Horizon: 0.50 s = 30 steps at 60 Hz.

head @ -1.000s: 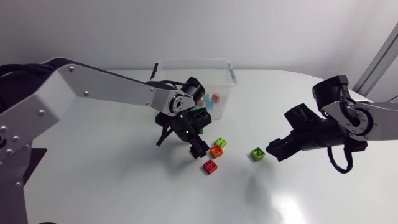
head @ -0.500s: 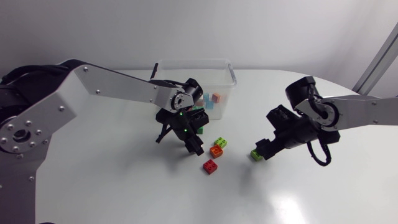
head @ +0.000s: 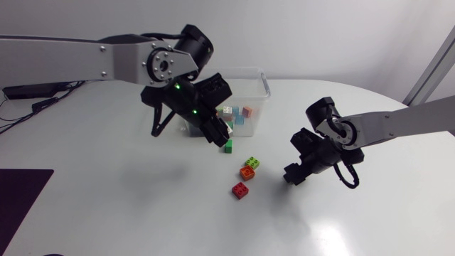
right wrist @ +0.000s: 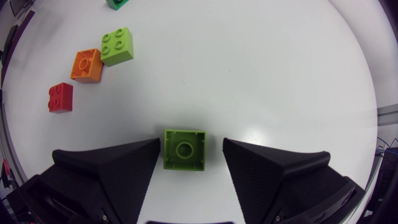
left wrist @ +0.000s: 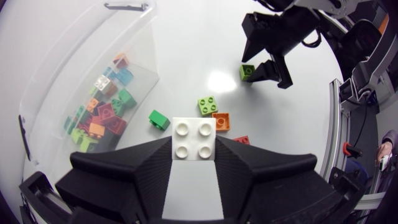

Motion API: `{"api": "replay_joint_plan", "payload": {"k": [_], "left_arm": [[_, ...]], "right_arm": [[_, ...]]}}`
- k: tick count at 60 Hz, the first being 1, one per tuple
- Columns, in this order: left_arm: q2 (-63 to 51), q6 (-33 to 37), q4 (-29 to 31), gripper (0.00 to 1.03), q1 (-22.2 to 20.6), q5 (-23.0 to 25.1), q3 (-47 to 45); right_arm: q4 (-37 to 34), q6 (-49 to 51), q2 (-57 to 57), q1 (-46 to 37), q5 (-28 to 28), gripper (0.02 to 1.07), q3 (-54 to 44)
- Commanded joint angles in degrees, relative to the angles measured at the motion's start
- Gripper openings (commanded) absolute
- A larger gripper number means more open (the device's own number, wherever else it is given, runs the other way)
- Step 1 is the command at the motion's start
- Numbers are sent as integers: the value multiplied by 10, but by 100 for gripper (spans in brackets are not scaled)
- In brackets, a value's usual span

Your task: Place the duplo bricks in the container

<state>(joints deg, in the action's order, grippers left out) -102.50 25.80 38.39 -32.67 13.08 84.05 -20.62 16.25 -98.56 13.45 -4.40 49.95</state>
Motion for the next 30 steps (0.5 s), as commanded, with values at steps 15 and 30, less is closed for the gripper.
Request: {"api": "replay_joint_plan", "payload": {"k": [15, 30], "left_arm": [[27, -36, -16, 30, 59, 52, 66], [-2, -93, -103, 31, 95, 55, 96]], "right_arm": [[-14, -11, -12, 15, 10, 35, 15], [-61, -29, 78, 32, 5, 34, 50]]}}
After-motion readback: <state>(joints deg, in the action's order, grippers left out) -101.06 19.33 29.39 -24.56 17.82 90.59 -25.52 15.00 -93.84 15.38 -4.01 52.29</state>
